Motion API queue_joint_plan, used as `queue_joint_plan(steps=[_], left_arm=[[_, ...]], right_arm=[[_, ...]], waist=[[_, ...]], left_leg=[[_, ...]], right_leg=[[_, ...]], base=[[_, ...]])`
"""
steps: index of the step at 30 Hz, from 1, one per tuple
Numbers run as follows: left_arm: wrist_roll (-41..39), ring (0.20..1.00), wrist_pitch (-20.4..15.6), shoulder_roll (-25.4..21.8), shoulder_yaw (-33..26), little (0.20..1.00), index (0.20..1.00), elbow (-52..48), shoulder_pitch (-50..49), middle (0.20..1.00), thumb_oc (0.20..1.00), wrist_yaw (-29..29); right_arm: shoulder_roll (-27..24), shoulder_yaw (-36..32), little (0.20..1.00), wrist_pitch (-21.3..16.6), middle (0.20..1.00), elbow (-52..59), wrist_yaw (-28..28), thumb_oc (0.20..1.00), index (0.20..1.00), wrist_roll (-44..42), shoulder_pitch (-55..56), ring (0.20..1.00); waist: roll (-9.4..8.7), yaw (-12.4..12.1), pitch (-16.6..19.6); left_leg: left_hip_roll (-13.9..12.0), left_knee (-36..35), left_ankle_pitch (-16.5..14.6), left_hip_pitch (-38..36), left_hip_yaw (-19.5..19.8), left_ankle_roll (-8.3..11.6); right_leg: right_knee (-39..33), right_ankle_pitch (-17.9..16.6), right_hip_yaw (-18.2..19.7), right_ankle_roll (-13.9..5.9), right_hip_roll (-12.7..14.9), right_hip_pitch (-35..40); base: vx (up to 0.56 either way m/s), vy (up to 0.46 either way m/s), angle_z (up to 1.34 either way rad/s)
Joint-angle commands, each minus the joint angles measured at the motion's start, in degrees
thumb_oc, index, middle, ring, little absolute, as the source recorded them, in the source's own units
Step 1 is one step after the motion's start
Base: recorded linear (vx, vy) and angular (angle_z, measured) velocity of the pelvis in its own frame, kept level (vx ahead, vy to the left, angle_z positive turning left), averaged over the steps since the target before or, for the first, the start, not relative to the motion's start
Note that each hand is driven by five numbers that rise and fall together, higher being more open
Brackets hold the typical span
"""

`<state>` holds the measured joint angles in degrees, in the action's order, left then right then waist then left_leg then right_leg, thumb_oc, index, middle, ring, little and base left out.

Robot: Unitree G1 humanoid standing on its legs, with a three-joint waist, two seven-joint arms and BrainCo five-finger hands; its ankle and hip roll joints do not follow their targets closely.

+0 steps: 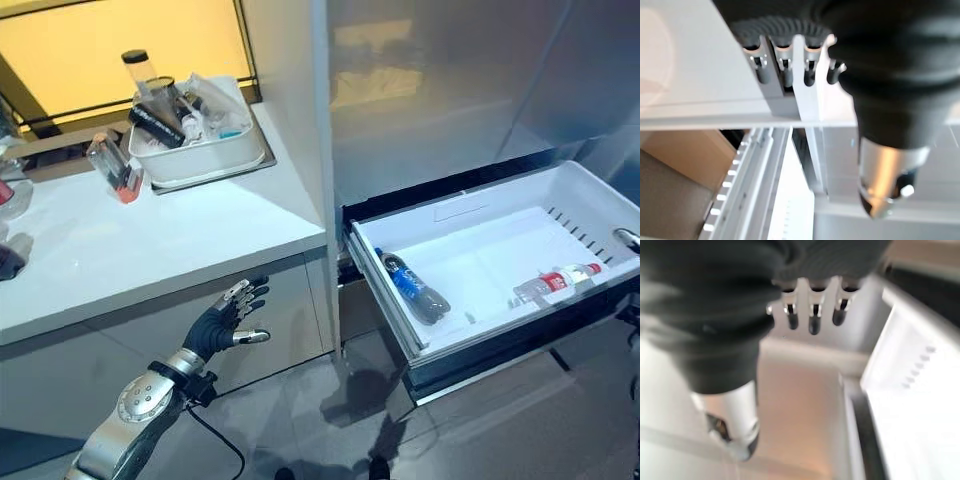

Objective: Take the drinks into the refrigerator

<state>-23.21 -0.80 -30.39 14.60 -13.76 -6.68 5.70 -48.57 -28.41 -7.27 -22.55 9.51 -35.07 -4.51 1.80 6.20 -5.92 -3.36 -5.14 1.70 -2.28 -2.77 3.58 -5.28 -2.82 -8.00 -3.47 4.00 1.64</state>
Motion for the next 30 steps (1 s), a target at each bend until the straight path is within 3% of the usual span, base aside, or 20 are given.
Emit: queue_joint_plan(steps=[1, 8, 13, 14, 15, 16, 18, 21, 30], left_arm=[[1.0, 1.000, -2.0, 0.6, -2.0, 1.000, 1.000, 0.9, 0.5, 1.000, 1.000, 0.1], [0.2, 1.000, -2.0, 1.1, -4.9, 1.000, 1.000, 0.3, -0.9, 1.000, 1.000, -0.5], [0.1, 1.000, -1.9, 0.5, -6.0, 1.000, 1.000, -0.2, -2.3, 1.000, 1.000, -0.5], [-0.2, 1.000, -2.0, 0.2, -6.2, 1.000, 1.000, -0.9, -2.9, 1.000, 1.000, -0.3], [-0.7, 1.000, -1.9, 0.1, -7.0, 1.000, 1.000, -2.0, -3.9, 1.000, 1.000, 0.0], [-0.7, 1.000, -1.8, -0.1, -7.3, 1.000, 1.000, -2.2, -4.3, 1.000, 1.000, 0.0], [-1.9, 1.000, -2.0, -0.1, -8.2, 1.000, 1.000, -3.2, -5.1, 1.000, 1.000, -0.3], [-2.1, 1.000, -2.2, -1.1, -6.5, 1.000, 1.000, -3.1, -4.4, 1.000, 1.000, -0.1], [-1.6, 1.000, -4.0, -6.4, 0.0, 1.000, 1.000, -6.4, -1.5, 1.000, 1.000, 1.3]], right_arm=[[-0.5, -5.4, 1.000, -5.0, 1.000, -2.2, 2.4, 1.000, 1.000, -2.3, -0.6, 1.000], [3.8, -9.7, 1.000, -3.1, 1.000, -12.1, 6.7, 1.000, 1.000, 2.2, 5.6, 1.000], [4.7, -5.9, 1.000, 1.5, 1.000, -21.6, 6.8, 1.000, 1.000, 12.4, 9.4, 1.000], [5.6, -3.7, 0.768, 2.3, 0.768, -22.7, 7.1, 0.768, 0.768, 15.2, 9.8, 0.768], [7.5, -0.2, 0.354, 4.5, 0.354, -21.5, 6.2, 0.354, 0.354, 21.2, 11.5, 0.354], [7.9, -0.1, 0.200, 4.8, 0.200, -21.0, 6.4, 0.200, 0.200, 21.6, 11.5, 0.200], [13.2, 4.9, 0.200, 4.8, 0.200, -18.0, 5.2, 0.200, 0.200, 25.3, 11.9, 0.200], [15.4, 12.7, 0.200, 4.9, 0.200, -19.0, 3.9, 0.200, 0.200, 28.4, 7.5, 0.200], [9.8, 34.0, 0.200, 6.3, 0.200, -17.3, 0.0, 0.200, 0.200, 37.3, -13.1, 0.200]], waist=[[-2.02, -0.4, 3.3], [-2.07, 0.7, 4.0], [-2.18, 0.5, 3.7], [-2.09, 0.3, 3.5], [-1.76, 0.0, 2.9], [-1.93, 0.2, 3.0], [-1.51, -0.3, 2.2], [-1.27, -1.5, 1.5], [-0.39, -6.0, -1.3]], left_leg=[[1.5, 0.1, -6.2, -1.5, -0.5, -2.82], [1.4, 0.1, -6.5, -1.8, -1.2, -3.04], [1.6, 0.1, -6.5, -1.6, -1.2, -3.20], [1.7, 0.1, -6.5, -1.6, -1.2, -3.32], [1.7, 0.1, -6.4, -1.6, -1.2, -3.46], [1.7, 0.1, -6.4, -1.6, -1.3, -3.46], [1.8, 0.1, -6.2, -1.5, -1.0, -3.49], [2.0, 0.1, -5.9, -1.3, -0.7, -3.49], [2.9, 0.1, -4.7, 0.6, 1.0, -3.23]], right_leg=[[0.3, 4.5, 2.8, -3.36, 0.1, 0.2], [0.3, 3.9, 3.7, -3.56, 0.1, -0.1], [0.3, 3.6, 3.6, -3.70, 0.2, -0.3], [0.3, 3.4, 3.6, -3.72, 0.2, -0.4], [0.3, 3.4, 3.6, -3.72, 0.3, -0.4], [0.3, 3.4, 3.7, -3.72, 0.3, -0.4], [0.3, 3.2, 3.3, -3.74, 0.5, -0.5], [0.3, 3.3, 2.8, -3.65, 0.8, -0.4], [0.3, 3.1, 0.3, -3.59, 1.6, -0.8]], base=[[0.00, 0.003, -0.20], [0.01, 0.005, -0.13], [0.00, 0.002, -0.02], [0.00, 0.000, 0.00], [0.00, 0.000, 0.00], [0.00, 0.003, -0.03], [-0.01, 0.004, -0.04], [-0.01, 0.003, -0.01], [-0.02, 0.000, 0.07]])
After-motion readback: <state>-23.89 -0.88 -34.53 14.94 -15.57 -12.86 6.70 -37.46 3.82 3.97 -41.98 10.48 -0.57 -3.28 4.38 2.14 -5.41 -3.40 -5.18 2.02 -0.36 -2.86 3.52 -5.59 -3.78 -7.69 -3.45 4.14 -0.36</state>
